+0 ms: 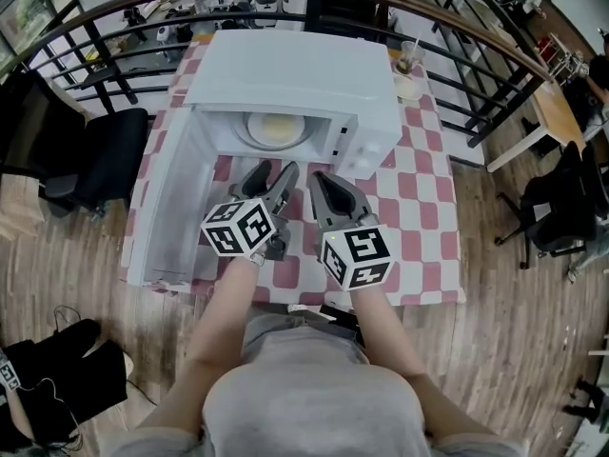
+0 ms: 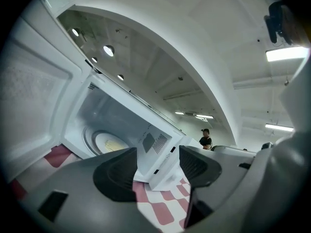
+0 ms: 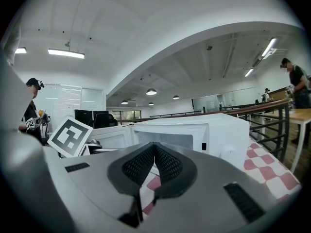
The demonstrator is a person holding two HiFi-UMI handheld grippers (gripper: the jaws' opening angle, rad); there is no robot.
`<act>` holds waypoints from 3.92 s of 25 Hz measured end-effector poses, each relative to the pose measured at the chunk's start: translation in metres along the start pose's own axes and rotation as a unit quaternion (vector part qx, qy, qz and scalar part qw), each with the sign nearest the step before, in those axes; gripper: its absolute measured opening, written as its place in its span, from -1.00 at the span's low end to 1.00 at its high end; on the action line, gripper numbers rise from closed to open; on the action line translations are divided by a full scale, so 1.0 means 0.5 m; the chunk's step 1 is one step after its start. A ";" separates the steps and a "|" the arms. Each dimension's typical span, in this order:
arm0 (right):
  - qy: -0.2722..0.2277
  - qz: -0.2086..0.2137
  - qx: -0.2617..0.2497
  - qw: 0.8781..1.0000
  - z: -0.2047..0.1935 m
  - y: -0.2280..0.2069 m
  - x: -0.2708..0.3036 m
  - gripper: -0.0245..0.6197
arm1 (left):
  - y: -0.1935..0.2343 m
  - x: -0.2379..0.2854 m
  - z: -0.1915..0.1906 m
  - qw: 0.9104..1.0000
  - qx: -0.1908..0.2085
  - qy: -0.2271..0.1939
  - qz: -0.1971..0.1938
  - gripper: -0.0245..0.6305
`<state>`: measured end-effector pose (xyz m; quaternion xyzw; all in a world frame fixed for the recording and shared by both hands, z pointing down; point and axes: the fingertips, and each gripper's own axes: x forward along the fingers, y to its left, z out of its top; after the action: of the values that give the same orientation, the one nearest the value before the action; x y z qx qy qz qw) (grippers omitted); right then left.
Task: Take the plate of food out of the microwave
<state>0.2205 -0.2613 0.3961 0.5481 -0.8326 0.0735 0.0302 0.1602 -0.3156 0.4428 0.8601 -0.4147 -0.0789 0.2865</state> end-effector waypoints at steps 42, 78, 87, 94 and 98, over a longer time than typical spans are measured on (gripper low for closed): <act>0.085 -0.025 0.030 0.996 -0.136 -0.063 0.113 -0.84 | 0.305 0.161 -0.143 0.904 -0.395 0.018 0.164 -0.08; 0.099 -0.038 0.031 0.994 -0.156 -0.080 0.100 -0.84 | 0.338 0.171 -0.156 0.861 -0.450 0.019 0.237 -0.37; 0.097 -0.040 0.031 0.994 -0.152 -0.074 0.086 -0.84 | 0.327 0.161 -0.148 0.863 -0.451 0.013 0.228 -0.59; 0.093 -0.042 0.030 0.994 -0.148 -0.072 0.077 -0.84 | 0.318 0.158 -0.137 0.866 -0.448 0.009 0.221 -0.78; 0.089 -0.042 0.029 0.995 -0.141 -0.071 0.074 -0.84 | 0.315 0.155 -0.132 0.866 -0.451 0.003 0.216 -0.82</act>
<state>0.2360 -0.2980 0.4737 0.5747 -0.8003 0.1444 0.0917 0.1294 -0.4234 0.5931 0.5261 -0.5084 -0.1909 0.6545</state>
